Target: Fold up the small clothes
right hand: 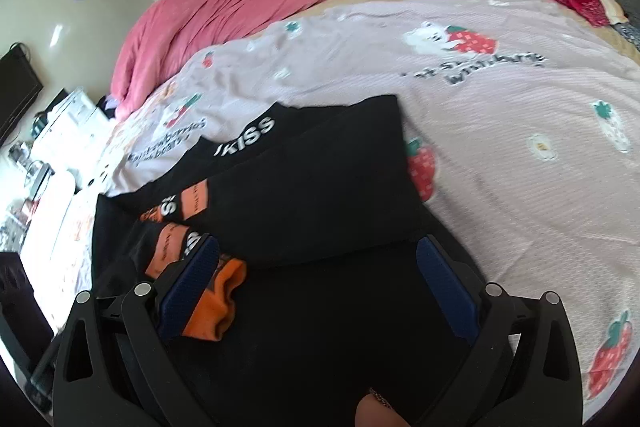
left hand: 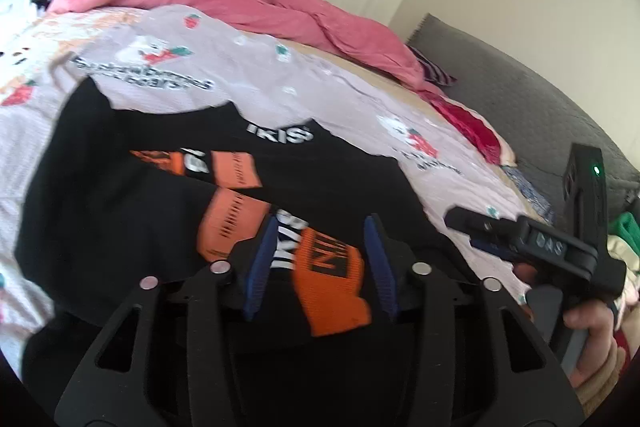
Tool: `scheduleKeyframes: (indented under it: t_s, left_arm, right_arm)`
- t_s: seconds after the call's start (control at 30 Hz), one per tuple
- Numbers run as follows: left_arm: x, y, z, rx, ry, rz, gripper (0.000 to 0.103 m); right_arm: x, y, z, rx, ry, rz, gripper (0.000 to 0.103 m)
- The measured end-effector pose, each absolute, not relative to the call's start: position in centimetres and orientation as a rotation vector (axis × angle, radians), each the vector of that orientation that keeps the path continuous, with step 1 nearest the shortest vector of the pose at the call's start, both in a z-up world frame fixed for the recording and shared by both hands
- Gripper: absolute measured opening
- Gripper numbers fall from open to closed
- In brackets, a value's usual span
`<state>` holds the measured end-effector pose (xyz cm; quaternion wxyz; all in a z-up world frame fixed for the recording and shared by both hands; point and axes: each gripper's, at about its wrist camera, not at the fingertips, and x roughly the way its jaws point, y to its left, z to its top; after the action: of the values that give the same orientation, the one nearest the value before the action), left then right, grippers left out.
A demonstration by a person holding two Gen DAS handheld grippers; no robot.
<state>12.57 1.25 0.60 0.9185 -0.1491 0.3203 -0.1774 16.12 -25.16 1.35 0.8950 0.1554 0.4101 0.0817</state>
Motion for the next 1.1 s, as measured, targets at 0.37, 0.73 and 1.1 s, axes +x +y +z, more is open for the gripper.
scheduleKeyframes:
  t_s: [0.37, 0.73, 1.1]
  left_arm:
    - [12.9, 6.5, 1.7, -0.296, 0.605, -0.150, 0.077]
    - [13.0, 11.0, 1.6, -0.385, 0.583, -0.057, 0.085]
    - [12.9, 12.2, 1.3, -0.396, 0.582, 0.005, 0.085]
  right_arm:
    - [16.7, -18.8, -0.7, 0.267, 0.952, 0.338, 0.098]
    - [17.6, -15.7, -2.7, 0.269, 1.003, 0.357, 0.078]
    - [18.1, -14.7, -3.0, 0.239, 0.979, 0.365, 0.027]
